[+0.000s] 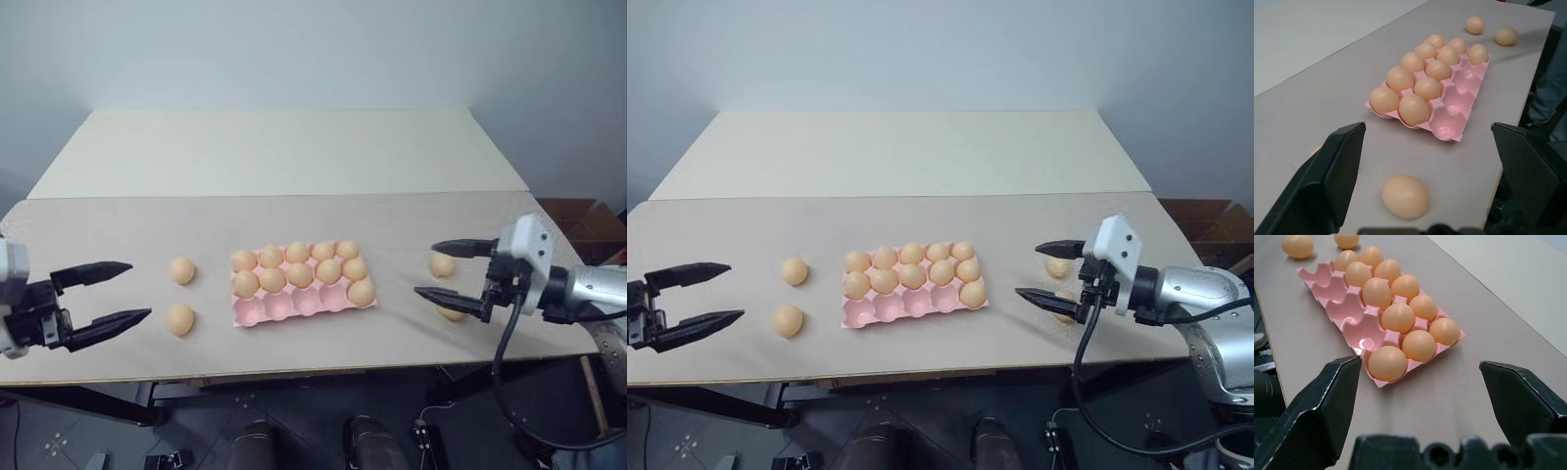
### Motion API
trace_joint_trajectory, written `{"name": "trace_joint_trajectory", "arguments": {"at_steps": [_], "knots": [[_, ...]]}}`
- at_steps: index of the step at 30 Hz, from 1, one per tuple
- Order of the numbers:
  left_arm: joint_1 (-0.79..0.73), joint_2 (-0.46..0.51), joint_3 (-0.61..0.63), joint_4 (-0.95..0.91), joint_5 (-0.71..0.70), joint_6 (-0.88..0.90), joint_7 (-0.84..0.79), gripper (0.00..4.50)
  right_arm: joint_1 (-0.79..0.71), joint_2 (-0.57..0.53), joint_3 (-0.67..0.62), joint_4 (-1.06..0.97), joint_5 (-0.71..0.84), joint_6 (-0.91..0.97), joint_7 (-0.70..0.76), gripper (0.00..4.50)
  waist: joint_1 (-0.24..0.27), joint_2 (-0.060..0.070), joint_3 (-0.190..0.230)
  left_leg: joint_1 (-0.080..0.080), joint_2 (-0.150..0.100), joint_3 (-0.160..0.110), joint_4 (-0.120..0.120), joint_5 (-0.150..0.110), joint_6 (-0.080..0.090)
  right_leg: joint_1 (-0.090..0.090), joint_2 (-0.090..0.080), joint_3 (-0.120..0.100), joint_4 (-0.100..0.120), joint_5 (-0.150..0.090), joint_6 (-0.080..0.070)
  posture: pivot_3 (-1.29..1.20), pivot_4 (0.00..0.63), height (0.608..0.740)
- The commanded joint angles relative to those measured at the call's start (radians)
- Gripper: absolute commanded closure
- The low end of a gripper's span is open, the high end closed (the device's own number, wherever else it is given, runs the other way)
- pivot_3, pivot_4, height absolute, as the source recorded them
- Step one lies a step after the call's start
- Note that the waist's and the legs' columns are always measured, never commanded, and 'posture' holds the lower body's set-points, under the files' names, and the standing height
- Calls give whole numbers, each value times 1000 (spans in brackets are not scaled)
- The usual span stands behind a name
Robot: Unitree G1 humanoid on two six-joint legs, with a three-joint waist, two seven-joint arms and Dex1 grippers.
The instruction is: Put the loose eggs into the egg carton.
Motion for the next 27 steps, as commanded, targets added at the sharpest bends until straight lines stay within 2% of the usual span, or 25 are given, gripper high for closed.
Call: {"name": "trace_joint_trajectory", "arguments": {"at_steps": [1,6,18,21,27], "knots": [[-13,8,39,-28,-24,2,15,18,-14,-1,-33,-7,3,-29,2,0,1,0,0,0,0,0,0,0,0,0,0,0,0,0,1,0,150,740],[-59,26,13,-15,-30,-10,8,18,17,7,-67,-27,7,-33,-21,0,8,0,0,0,0,0,0,0,0,0,0,0,0,-2,3,0,150,740],[-111,-34,-94,-87,-64,-4,41,18,102,-43,-188,-18,-28,5,-76,0,5,0,0,1,0,0,0,0,0,1,0,0,1,-1,1,0,150,740],[-130,-22,-115,-88,-84,14,30,18,122,-64,-203,-43,-23,67,-104,0,5,0,0,1,0,0,0,0,0,1,0,0,1,-1,1,0,150,740],[-192,-11,-172,-48,-69,4,18,18,79,-99,-74,-80,-68,417,-315,0,4,0,0,1,0,0,1,0,0,1,0,1,1,-1,1,0,150,740]]}}
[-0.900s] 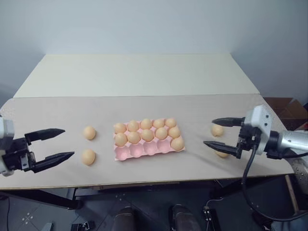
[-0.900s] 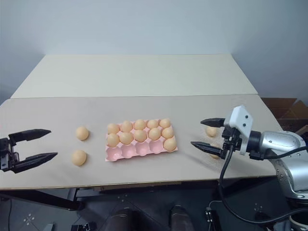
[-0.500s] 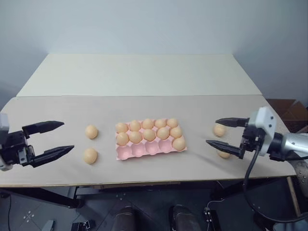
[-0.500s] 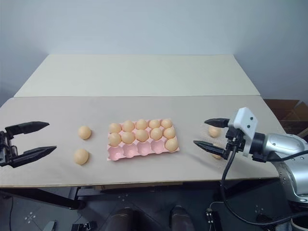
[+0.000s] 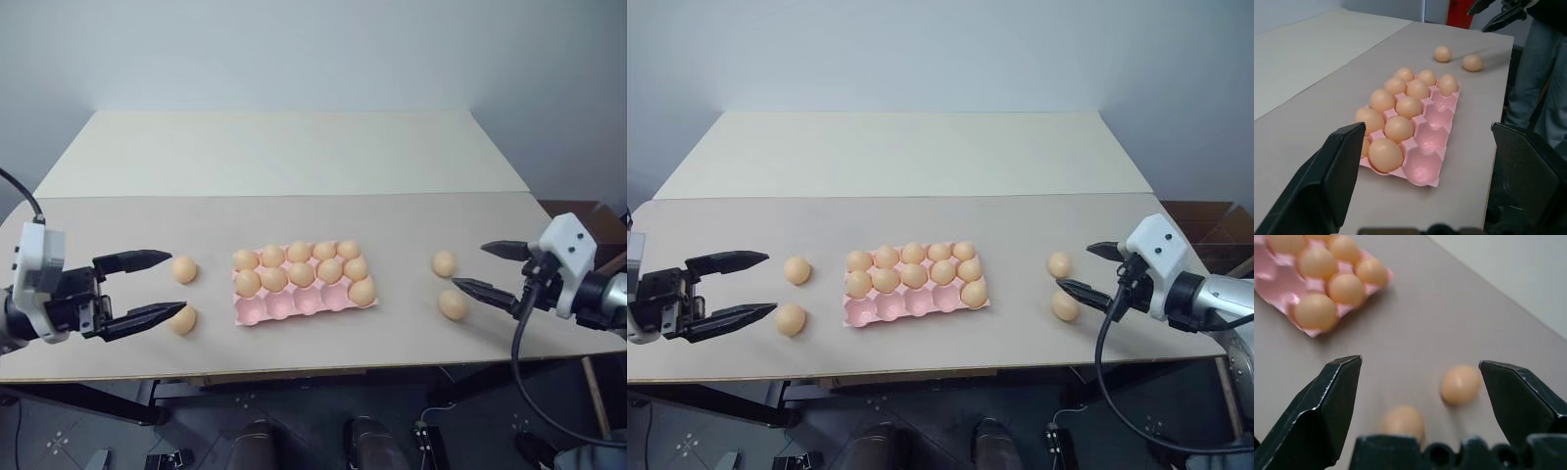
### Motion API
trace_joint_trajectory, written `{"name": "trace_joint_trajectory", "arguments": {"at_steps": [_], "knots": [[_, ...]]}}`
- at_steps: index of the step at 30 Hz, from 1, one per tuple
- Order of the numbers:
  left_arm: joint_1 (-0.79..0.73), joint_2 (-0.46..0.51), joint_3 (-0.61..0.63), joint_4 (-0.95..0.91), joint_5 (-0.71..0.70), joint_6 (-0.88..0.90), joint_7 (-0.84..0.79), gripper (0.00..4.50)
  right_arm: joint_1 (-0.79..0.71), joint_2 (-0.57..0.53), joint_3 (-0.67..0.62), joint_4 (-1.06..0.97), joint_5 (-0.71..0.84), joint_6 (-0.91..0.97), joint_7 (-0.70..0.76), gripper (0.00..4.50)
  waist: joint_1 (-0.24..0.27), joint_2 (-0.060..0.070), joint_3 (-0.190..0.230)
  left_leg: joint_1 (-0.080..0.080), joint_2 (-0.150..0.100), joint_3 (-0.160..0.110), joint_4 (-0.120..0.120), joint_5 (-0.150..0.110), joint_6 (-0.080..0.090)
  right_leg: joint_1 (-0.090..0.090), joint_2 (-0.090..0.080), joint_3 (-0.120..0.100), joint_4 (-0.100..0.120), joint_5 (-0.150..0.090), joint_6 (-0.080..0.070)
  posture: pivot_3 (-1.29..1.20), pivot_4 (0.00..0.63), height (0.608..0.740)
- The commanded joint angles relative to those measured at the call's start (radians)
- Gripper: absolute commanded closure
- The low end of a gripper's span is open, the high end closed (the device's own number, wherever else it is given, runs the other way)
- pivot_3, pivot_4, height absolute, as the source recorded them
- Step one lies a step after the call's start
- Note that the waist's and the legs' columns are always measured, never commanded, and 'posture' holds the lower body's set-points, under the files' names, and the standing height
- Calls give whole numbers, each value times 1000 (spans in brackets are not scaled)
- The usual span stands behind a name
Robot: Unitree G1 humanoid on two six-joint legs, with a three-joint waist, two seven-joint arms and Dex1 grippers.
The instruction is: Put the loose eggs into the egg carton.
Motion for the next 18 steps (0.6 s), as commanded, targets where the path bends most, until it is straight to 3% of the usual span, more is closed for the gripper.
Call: {"name": "trace_joint_trajectory", "arguments": {"at_steps": [1,6,11,14,18], "knots": [[-34,15,-22,18,-3,-16,-17,18,-40,16,82,-40,-27,182,-129,0,-2,0,0,0,0,0,0,0,0,0,0,0,0,0,0,0,150,740],[-51,9,-47,24,0,-19,-19,18,-139,91,176,26,-80,304,-252,0,-10,0,0,-2,0,0,0,0,0,-1,0,1,0,0,-1,0,150,740],[-61,7,-54,35,5,-26,-22,18,-149,104,222,29,-78,379,-261,0,-8,0,0,-3,-1,-1,0,0,0,-1,0,1,-1,1,-1,0,150,740],[-60,8,-51,38,8,-29,-23,0,-143,118,247,49,-91,386,-268,595,-9,0,0,-3,-1,-1,0,0,0,-1,0,1,-1,1,-1,0,150,740],[-50,10,-38,36,10,-32,-25,0,-142,130,249,28,-82,395,-258,1958,-11,0,0,-2,-1,-1,0,0,0,-1,0,1,0,0,0,0,150,740]]}}
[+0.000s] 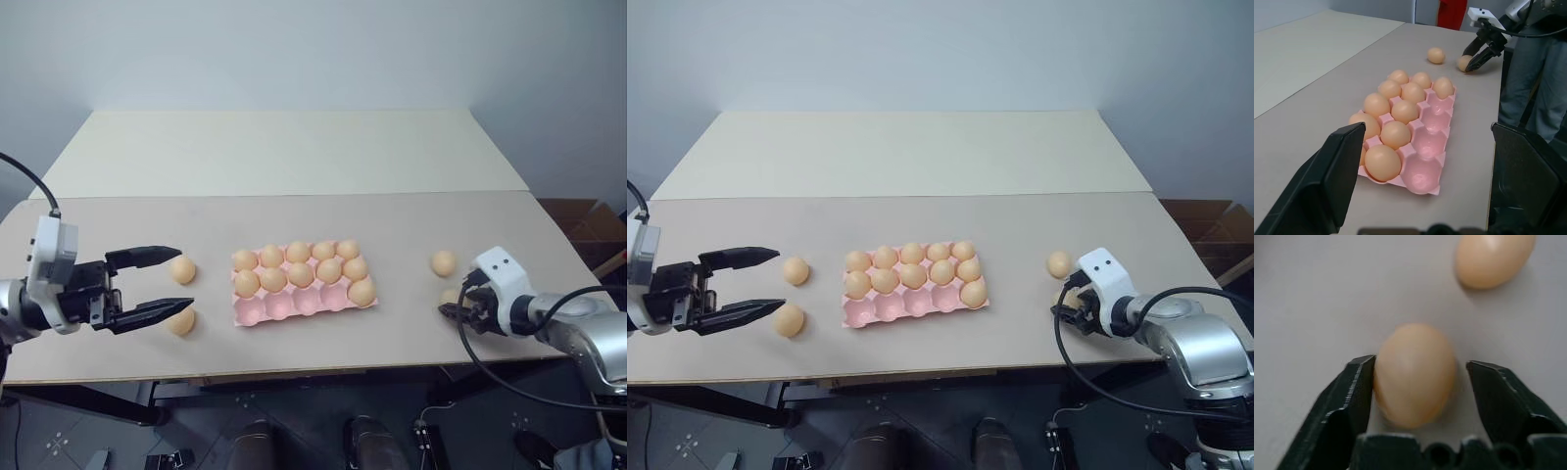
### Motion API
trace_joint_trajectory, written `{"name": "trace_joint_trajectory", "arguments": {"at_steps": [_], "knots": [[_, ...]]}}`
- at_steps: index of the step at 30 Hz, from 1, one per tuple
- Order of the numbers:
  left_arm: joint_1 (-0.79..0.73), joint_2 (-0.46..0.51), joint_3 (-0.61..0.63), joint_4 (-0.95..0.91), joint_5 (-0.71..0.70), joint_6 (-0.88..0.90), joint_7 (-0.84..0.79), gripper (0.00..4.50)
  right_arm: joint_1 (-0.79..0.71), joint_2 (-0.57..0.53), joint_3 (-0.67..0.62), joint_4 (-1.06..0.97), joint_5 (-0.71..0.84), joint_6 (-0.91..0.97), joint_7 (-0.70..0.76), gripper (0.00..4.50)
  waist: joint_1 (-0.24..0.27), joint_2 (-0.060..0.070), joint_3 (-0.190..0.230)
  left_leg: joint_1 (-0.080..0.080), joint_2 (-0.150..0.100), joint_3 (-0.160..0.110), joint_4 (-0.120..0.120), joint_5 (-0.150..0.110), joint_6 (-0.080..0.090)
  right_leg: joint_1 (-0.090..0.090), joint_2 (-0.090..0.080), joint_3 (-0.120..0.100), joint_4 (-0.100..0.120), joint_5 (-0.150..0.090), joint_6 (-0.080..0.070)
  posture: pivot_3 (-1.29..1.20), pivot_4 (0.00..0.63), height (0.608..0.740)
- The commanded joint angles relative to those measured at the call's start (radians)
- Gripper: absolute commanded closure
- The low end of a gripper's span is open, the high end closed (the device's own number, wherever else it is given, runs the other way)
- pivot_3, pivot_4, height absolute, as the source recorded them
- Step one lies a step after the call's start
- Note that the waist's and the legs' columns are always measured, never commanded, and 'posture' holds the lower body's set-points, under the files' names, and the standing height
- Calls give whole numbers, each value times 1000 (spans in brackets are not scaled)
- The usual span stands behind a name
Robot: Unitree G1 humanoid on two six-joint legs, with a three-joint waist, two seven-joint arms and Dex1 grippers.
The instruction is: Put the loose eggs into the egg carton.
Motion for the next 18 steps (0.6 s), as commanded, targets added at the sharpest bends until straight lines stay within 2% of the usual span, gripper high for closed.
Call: {"name": "trace_joint_trajectory", "arguments": {"at_steps": [1,3,9,14,18], "knots": [[3,10,22,-6,-4,-17,-8,0,-7,5,-19,-36,1,2,0,2368,0,0,0,0,0,0,0,0,0,0,0,0,0,0,0,0,150,740],[5,12,27,-6,-4,-17,-9,0,-29,18,-37,-56,1,3,-20,2707,-1,0,0,0,0,0,0,0,0,0,0,0,0,0,0,0,150,740],[12,18,43,-14,-9,-11,-7,0,-133,40,-50,-260,108,19,26,2707,-10,0,0,0,1,0,0,0,0,0,0,0,0,0,2,0,150,740],[21,18,49,-21,-13,-10,-7,0,-274,161,95,-318,158,-2,37,2707,-14,0,0,1,2,-1,0,0,0,0,1,0,0,1,3,0,150,740],[21,12,46,-28,-12,-13,2,0,-335,220,267,-253,68,-47,9,2707,-10,0,0,0,1,0,0,0,0,-1,0,0,0,1,-1,0,150,740]]}}
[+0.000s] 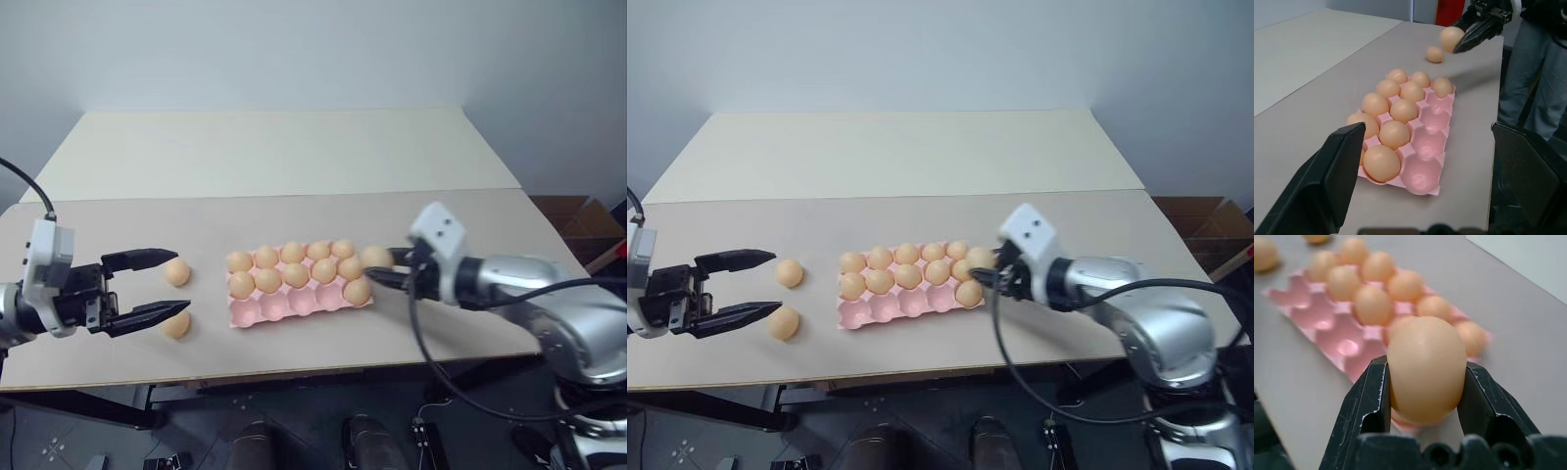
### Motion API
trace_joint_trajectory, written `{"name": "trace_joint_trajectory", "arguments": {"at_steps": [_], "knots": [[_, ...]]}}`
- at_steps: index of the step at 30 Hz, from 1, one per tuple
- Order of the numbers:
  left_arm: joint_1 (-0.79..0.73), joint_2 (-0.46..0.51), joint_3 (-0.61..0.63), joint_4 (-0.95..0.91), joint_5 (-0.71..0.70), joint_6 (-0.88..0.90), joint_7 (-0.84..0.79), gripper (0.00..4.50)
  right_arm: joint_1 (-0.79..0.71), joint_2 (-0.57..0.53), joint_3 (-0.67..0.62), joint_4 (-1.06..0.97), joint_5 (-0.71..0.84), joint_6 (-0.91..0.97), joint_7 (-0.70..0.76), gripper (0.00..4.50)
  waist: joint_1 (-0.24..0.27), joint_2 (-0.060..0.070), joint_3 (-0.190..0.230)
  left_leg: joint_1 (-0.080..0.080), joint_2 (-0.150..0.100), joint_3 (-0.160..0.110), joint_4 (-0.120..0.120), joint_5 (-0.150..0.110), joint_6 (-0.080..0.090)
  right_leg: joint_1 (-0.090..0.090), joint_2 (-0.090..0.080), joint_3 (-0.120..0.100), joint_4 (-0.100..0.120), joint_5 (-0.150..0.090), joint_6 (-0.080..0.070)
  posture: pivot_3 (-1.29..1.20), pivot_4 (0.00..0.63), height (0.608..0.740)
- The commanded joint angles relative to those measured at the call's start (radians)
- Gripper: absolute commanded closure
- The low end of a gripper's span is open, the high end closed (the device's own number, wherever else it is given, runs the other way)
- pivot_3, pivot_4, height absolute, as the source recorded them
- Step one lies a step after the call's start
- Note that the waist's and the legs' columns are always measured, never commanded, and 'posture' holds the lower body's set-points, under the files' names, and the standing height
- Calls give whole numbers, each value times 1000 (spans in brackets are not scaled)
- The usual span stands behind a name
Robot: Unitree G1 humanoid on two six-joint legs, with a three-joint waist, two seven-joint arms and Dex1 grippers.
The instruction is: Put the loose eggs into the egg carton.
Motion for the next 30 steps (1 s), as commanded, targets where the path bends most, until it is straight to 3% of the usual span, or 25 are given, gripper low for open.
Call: {"name": "trace_joint_trajectory", "arguments": {"at_steps": [1,6,14,21,24,30], "knots": [[-5,9,27,-26,-11,-12,8,0,-40,18,103,48,-81,-56,-20,2707,5,0,0,0,-1,0,0,0,0,0,0,0,0,1,-2,0,150,740],[10,7,43,-32,-14,-14,7,0,-58,44,170,103,-131,-93,-7,2707,4,0,0,-2,-1,0,0,0,0,0,-1,0,-1,1,-2,0,150,740],[17,-2,48,-44,-15,-15,22,0,-65,79,181,108,-152,-108,14,43,2,0,0,0,0,0,0,0,0,-1,0,-1,2,1,-2,0,150,740],[23,3,55,-40,-13,-17,16,0,-19,-29,-38,32,-78,-95,70,15,8,0,0,-3,-1,0,0,0,0,-2,0,-1,0,5,4,0,150,740],[34,10,66,-21,-5,-25,-1,0,61,-127,-202,49,-45,-154,150,15,13,0,0,-3,-1,0,0,0,0,-2,-1,-1,-1,4,3,0,150,740],[68,28,81,36,21,-35,-41,0,322,-269,-417,187,-80,-503,403,15,13,0,0,-2,0,0,0,0,0,-2,0,-1,-1,-1,3,0,150,740]]}}
